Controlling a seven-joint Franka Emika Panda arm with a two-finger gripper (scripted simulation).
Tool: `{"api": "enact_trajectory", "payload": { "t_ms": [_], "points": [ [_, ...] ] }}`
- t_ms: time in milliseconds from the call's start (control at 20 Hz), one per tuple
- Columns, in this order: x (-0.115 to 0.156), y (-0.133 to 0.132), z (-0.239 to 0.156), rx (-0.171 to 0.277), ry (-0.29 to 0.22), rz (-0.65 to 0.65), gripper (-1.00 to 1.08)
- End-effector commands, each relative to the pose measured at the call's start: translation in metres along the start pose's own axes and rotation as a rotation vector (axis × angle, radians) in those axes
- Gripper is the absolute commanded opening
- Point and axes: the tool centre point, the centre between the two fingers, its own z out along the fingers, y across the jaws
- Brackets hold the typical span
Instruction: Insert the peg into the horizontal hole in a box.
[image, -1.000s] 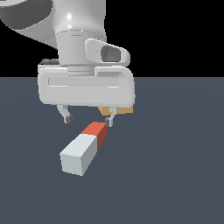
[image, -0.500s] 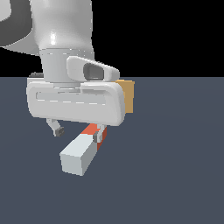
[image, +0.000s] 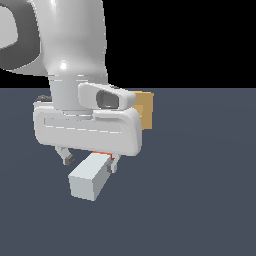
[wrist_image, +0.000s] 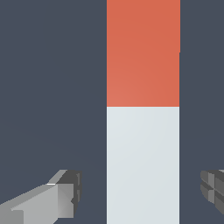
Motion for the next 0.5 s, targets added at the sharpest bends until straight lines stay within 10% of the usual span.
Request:
{"api": "enact_trajectory", "payload": {
  "t_ms": [0,400,450],
  "points": [
    [0.000,-0.001,0.013,0.001,0.001,0.001,1.00],
    [0.000,0.000,0.030,0.001,0.001,0.001,1.00],
    [0.000,0.000,0.030,0.001,0.001,0.001,-1.00]
  ]
}}
